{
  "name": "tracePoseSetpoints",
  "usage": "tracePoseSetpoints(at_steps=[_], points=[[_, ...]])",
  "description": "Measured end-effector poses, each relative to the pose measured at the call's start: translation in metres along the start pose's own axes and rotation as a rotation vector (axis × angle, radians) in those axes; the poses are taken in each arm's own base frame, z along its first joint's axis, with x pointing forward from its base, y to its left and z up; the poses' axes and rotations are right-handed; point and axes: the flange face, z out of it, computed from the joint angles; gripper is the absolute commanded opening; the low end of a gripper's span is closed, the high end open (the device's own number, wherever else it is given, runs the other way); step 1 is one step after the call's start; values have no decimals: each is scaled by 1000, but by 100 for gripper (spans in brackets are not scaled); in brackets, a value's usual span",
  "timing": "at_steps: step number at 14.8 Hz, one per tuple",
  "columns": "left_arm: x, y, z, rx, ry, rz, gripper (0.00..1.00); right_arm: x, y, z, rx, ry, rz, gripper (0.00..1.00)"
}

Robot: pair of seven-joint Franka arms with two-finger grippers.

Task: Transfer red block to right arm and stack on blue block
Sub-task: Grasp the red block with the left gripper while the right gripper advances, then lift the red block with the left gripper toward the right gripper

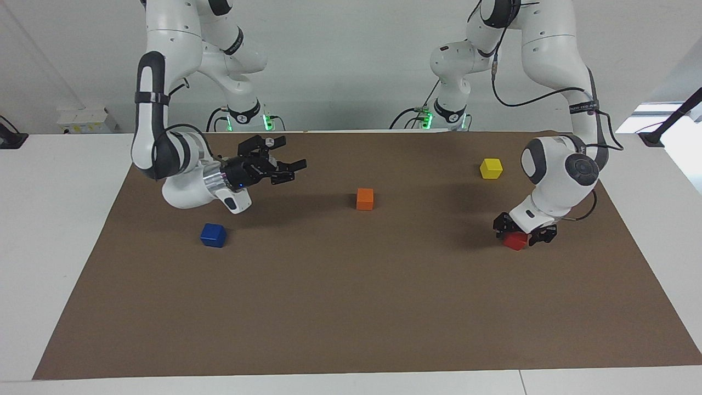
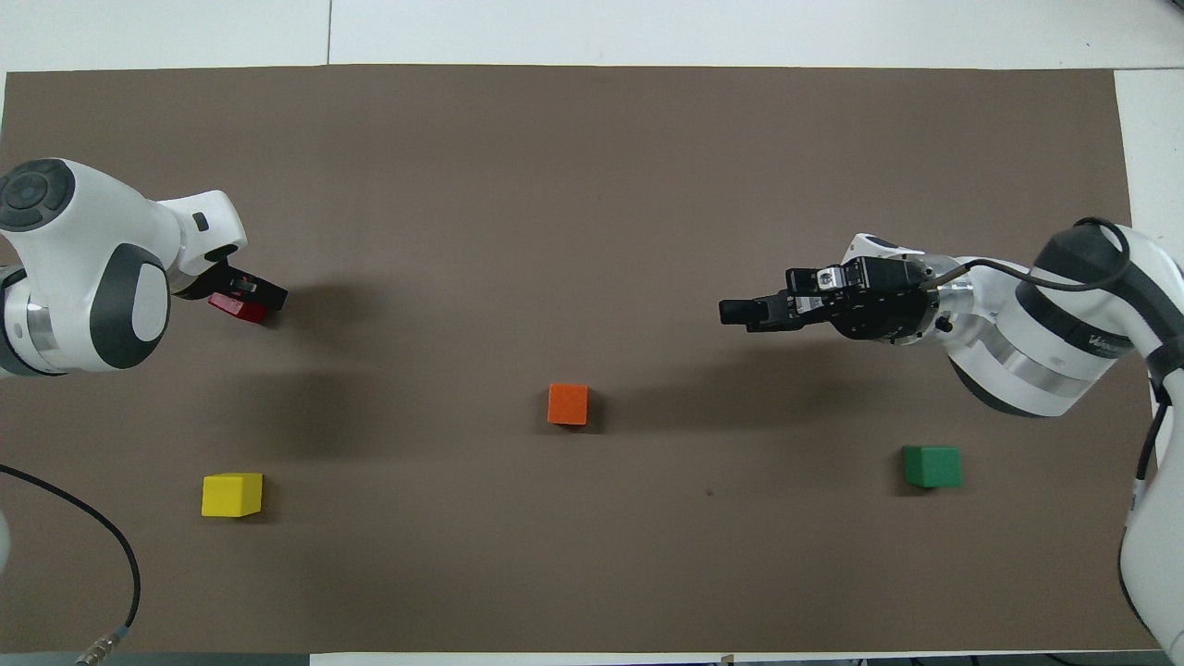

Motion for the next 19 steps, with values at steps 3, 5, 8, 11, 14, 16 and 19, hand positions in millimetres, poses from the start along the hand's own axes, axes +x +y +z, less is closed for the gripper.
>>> tracePoseSetpoints(at_steps=[3,5,8,11,14,16,19], points=[[-5,3,10,-5,-12,3,71,1,9,32,43,-2,47,100],[-6,4,12,-7,-16,4,0,2,11,43,70,2,45,100],[-4,0,1,-11,-35,-2,0,7,17,63,126,3,29,100],[6,-4,-65,-111,-99,-116,0,17,29,73,149,-17,12,100],[-1,28,-161,-246,-159,-333,0,24,38,73,161,-29,11,100],[-12,79,-214,-298,-193,-466,0,25,45,75,167,-41,21,100],[-31,172,-279,-384,-243,-661,0,25,55,84,169,-49,17,100]])
